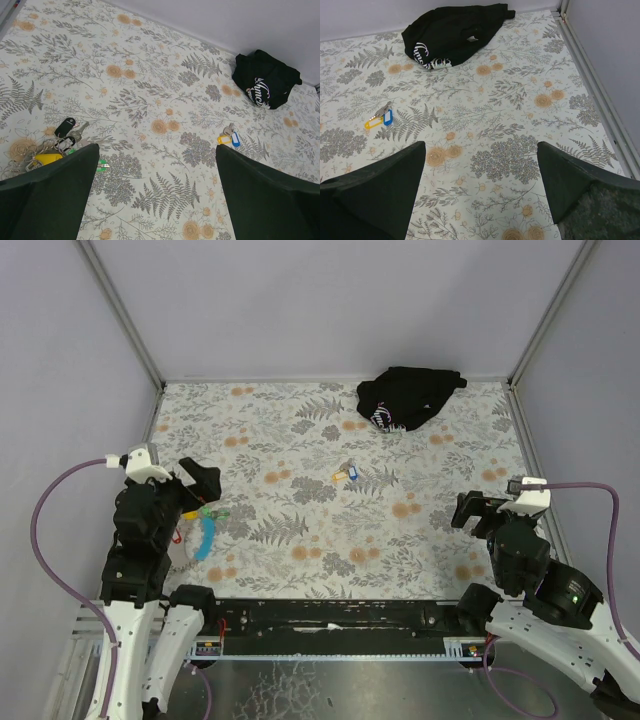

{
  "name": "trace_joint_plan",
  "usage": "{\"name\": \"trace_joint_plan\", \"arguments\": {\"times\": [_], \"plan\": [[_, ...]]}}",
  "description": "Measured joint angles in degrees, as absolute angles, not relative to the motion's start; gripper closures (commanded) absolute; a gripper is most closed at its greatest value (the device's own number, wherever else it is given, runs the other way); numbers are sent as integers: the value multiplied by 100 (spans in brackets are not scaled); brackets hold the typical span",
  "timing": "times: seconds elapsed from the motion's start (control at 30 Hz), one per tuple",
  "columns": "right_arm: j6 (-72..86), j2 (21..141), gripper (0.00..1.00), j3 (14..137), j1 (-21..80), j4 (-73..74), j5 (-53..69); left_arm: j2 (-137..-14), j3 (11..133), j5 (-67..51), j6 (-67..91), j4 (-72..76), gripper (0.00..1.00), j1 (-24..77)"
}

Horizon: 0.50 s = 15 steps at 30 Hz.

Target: Put the keys on the keyring

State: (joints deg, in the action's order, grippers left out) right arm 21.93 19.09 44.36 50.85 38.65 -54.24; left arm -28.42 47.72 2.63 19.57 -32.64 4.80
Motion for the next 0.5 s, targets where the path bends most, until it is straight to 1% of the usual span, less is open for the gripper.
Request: {"name": "trace_joint_plan", "arguments": {"times": [0.5], "plan": [[2196,1918,1,4436,5085,3868,-5282,-3168,4772,281,2038,-3293,0,480]]}}
